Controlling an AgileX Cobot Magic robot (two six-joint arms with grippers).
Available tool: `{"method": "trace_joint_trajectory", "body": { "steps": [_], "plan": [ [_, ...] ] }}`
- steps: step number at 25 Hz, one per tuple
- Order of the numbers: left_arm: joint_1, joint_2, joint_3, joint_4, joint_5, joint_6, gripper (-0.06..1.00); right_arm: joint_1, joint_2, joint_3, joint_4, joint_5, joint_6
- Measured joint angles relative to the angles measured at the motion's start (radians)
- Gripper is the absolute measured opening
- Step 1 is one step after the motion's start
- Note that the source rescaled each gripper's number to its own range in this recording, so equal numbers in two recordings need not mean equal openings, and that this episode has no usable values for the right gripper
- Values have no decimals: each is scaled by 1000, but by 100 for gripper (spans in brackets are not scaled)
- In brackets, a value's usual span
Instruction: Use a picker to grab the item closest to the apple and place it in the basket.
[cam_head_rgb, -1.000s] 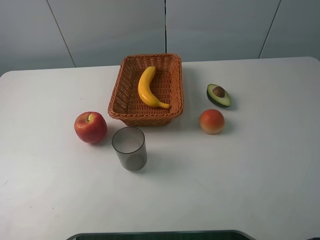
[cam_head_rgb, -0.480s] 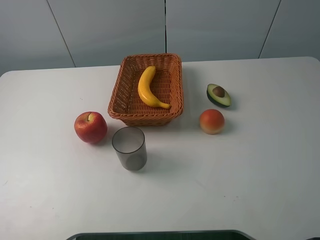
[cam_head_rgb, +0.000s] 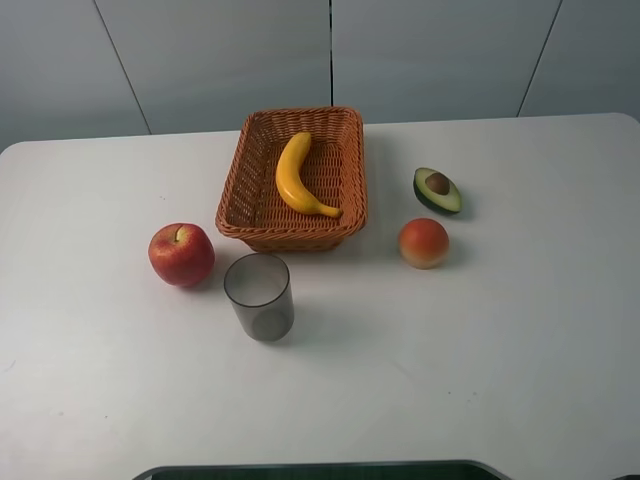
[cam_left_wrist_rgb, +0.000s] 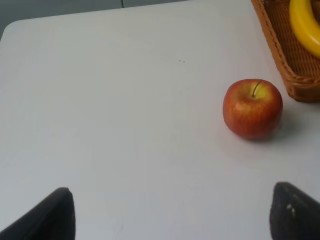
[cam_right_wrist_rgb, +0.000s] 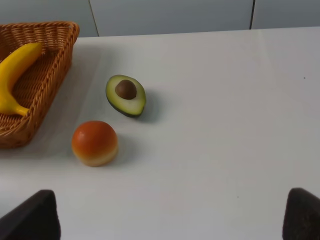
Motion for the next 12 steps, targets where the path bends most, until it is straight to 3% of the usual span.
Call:
{"method": "trace_joint_trajectory", "body": {
  "steps": [12],
  "plan": [
    [0,1,32,-3,-61,-4,99,0,0,0,0,0,0]
  ]
}}
